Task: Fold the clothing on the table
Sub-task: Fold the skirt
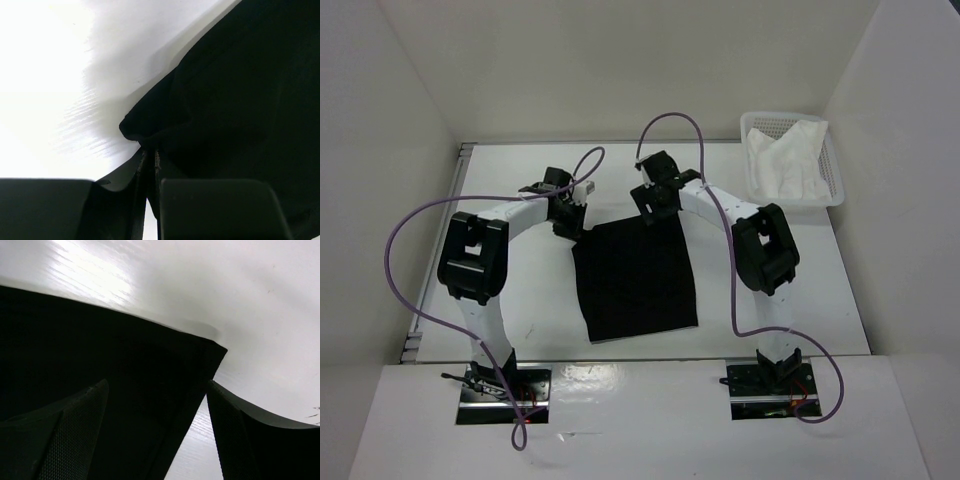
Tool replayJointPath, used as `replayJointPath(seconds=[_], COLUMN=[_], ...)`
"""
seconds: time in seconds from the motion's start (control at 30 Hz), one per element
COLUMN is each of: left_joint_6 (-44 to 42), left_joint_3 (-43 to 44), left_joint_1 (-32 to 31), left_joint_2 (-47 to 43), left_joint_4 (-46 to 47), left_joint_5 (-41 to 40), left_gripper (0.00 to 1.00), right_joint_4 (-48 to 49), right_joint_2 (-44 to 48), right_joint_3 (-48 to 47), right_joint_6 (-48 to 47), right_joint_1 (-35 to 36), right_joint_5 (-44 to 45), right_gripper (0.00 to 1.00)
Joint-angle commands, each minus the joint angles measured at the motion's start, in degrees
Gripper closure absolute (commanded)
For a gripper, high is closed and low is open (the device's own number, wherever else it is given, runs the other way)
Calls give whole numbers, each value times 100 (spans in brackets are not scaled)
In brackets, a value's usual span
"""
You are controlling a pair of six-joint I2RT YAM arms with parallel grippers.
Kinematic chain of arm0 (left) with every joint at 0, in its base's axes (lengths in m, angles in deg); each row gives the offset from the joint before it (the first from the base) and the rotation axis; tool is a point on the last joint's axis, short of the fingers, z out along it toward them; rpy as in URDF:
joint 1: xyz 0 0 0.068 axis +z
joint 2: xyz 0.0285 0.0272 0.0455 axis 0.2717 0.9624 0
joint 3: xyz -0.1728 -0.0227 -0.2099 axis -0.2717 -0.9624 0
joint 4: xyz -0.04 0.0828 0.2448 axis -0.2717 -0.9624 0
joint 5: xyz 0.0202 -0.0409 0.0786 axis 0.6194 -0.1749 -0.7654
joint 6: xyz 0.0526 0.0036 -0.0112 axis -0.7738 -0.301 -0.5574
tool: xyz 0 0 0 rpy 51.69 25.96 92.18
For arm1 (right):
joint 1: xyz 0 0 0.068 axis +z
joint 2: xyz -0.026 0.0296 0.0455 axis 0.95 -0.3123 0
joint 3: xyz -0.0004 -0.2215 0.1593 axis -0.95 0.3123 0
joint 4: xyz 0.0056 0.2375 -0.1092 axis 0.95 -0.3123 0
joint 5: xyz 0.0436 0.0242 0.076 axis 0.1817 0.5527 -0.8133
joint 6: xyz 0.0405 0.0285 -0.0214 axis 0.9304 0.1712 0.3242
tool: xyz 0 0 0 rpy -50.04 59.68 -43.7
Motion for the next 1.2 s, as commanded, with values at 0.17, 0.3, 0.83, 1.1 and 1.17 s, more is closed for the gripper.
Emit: replayJointPath(seconds=[0.17, 0.3, 0.83, 1.1, 1.17], left_joint_6=[-120, -120, -279, -279, -279], left_joint_3=[-43, -43, -43, -43, -43], left_joint_1=[-88, -194, -414, -467, -467], left_joint_2=[-193, -193, -193, -193, -193], left_joint_4=[133, 133, 80, 80, 80], left_joint_5=[-145, -146, -251, -251, -251], left_gripper=[87, 87, 85, 84, 84], right_joint_4=[635, 810, 872, 995, 995], right_joint_2=[434, 540, 268, 136, 66], right_joint_3=[673, 937, 788, 788, 718], right_joint_6=[7, -98, -99, -99, -99], right_joint_1=[-524, -578, -578, -692, -692], right_joint_5=[370, 484, 1, -122, -122], right_gripper=[19, 22, 29, 29, 30])
